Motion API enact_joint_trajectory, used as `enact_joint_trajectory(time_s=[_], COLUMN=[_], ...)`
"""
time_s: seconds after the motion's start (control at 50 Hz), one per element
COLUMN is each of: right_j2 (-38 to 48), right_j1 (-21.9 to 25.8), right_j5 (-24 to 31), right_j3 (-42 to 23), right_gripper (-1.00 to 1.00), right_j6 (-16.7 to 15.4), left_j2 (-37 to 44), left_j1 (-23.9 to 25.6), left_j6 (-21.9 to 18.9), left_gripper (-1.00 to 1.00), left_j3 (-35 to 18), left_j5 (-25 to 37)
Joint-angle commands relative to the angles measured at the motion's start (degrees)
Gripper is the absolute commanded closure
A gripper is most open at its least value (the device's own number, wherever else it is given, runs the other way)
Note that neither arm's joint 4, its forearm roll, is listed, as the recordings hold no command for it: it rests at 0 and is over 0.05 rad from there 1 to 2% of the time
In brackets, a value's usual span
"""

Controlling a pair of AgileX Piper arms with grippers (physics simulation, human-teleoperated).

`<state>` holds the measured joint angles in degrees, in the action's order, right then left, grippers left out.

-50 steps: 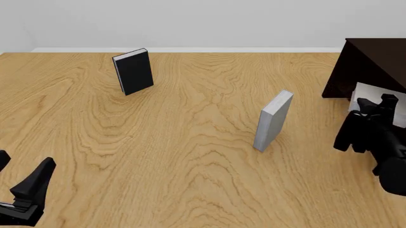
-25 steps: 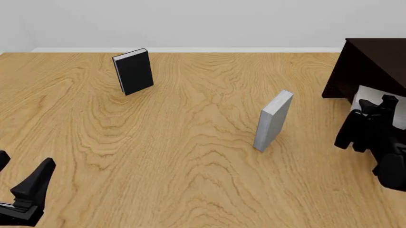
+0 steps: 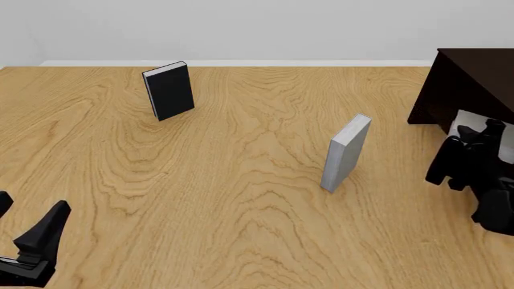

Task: Pick up the book on the right and place it on the cabinet shelf.

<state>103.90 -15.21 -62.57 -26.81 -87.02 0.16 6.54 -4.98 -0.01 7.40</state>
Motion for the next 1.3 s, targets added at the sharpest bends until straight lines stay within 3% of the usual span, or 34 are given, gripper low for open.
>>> enact_joint_trajectory(time_s=[0.02,0.22,0.66,0.68,0.9,0.92,1.3], right_j2=[-0.15,0.99,0.80,0.20,1.07,1.26,0.84], right_j1=[-1.09,-1.70,-1.46,-1.54,-1.02,-0.95,-0.12], right_j5=[0.22,-0.63,3.05,4.93,5.25,5.09,5.82], right_j3=[-1.03,-0.65,-0.93,-1.31,-1.59,-1.60,-2.07], right_gripper=[1.00,1.00,1.00,1.00,1.00,-1.00,-1.00], right_j6=[1.86,1.83,5.62,6.89,7.68,7.57,7.84], left_j2=[0.01,0.04,0.00,0.00,0.01,0.01,0.00], left_j1=[0.09,0.26,0.16,0.17,0.15,0.17,0.24], left_j6=[0.09,0.06,0.06,0.11,0.16,0.13,0.22], left_gripper=[-1.00,-1.00,-1.00,-1.00,-1.00,-1.00,-1.00], left_j3=[0.00,0.00,0.00,0.00,0.00,0.00,0.00], left_j5=[0.17,0.19,0.22,0.22,0.24,0.24,0.43])
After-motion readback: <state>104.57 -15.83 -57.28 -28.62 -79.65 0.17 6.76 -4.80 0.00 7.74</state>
